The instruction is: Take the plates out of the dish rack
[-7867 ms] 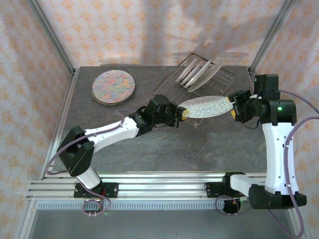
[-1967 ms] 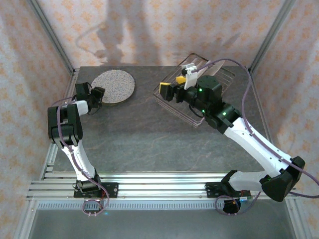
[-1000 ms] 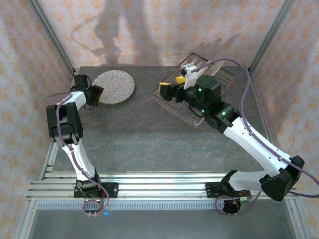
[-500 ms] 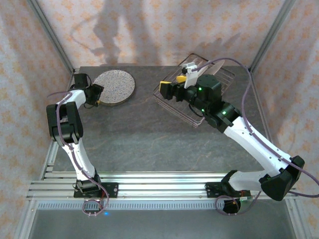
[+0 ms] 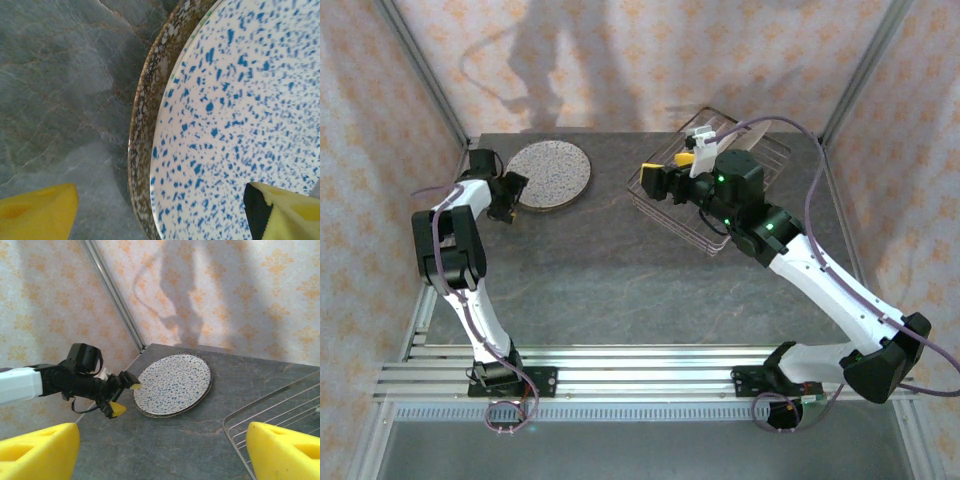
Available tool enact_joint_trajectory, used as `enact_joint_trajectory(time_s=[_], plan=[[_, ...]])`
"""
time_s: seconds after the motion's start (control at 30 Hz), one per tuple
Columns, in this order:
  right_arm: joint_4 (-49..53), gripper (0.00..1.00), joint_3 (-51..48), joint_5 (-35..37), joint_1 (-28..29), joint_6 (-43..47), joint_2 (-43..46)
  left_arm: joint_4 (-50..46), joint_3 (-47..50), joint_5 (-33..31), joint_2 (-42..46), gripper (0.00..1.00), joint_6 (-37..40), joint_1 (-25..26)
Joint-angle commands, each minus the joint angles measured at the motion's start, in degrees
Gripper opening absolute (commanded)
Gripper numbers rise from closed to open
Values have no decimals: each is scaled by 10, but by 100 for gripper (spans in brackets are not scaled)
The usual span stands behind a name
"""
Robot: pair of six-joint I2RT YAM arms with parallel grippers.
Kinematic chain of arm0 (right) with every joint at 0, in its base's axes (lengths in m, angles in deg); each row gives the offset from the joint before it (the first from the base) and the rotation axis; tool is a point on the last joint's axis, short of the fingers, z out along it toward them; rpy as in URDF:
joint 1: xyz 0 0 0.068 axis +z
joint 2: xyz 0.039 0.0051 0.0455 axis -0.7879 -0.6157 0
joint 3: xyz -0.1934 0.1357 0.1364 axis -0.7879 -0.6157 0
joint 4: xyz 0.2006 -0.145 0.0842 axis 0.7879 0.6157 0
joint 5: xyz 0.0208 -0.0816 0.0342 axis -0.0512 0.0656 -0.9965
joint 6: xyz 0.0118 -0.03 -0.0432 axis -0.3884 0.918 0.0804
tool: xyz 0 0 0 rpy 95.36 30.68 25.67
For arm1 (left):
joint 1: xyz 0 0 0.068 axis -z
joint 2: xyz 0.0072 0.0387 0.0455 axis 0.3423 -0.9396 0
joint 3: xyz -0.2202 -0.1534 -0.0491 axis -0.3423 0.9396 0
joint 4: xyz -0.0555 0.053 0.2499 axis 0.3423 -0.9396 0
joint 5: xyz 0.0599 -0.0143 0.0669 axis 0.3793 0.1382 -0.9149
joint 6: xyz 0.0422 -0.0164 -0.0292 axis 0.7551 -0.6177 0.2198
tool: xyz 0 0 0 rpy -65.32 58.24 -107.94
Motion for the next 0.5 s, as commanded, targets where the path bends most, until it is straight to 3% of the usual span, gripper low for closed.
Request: enact_joint_trajectory(time_s=[0.0, 0.23, 0.47], plan=[[20, 86, 38, 95, 3, -8, 9, -30, 24, -39, 78, 88, 2, 4], [158, 80, 126, 290, -26, -35, -15, -29, 52, -73, 195, 89, -26, 62], [349, 76, 241, 313, -130, -163, -84, -44, 13, -110, 282, 89, -17, 156]])
